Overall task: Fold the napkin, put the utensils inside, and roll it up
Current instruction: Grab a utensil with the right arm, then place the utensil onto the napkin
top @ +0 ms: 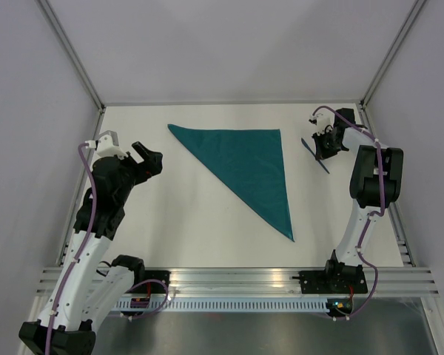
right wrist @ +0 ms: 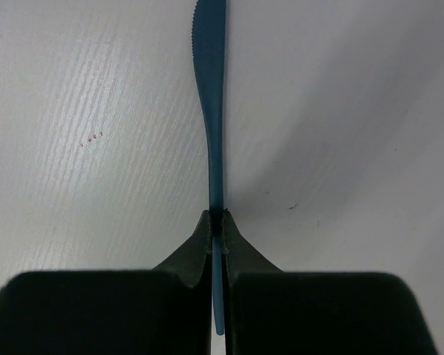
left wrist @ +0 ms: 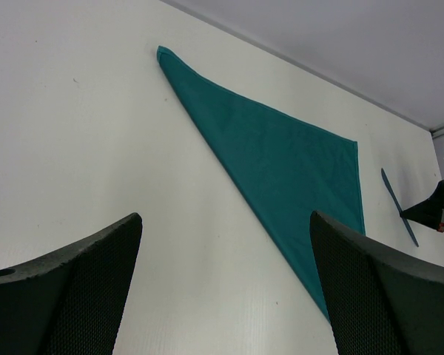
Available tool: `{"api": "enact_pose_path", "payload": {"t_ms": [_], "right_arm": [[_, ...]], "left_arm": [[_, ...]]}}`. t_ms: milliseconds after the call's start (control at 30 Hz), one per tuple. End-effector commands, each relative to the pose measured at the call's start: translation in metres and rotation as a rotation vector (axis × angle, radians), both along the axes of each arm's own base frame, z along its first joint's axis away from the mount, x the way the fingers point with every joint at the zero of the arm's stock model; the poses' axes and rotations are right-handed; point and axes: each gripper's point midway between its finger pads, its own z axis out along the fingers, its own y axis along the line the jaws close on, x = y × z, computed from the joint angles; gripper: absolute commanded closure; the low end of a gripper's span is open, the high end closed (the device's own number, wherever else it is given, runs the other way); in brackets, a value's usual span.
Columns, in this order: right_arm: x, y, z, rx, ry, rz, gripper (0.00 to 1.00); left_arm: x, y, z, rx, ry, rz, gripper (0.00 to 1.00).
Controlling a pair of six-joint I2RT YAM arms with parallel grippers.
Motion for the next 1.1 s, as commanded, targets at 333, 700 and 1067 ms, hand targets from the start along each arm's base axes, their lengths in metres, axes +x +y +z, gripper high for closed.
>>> {"api": "enact_pose_path", "payload": {"t_ms": [333,700,1067], "right_arm": [[-0.015,0.029,0.053,0.057,-0.003,-0.033,1.0],[-0.025,0.131,0.093,0.148,-0.018,0.013,1.0],[-0.05,0.295,0.063,0.193,0.045,0.163,1.0]], "left_arm": [[0.003,-0.006,0.01,-0.02,-0.027,-0.021,0.03],[0.005,-0.006,0.006,-0.026,-0.014,-0.02,0.03],[0.004,-0.008,0.005,-0.034,-0.008,-0.029,0.03]]}}
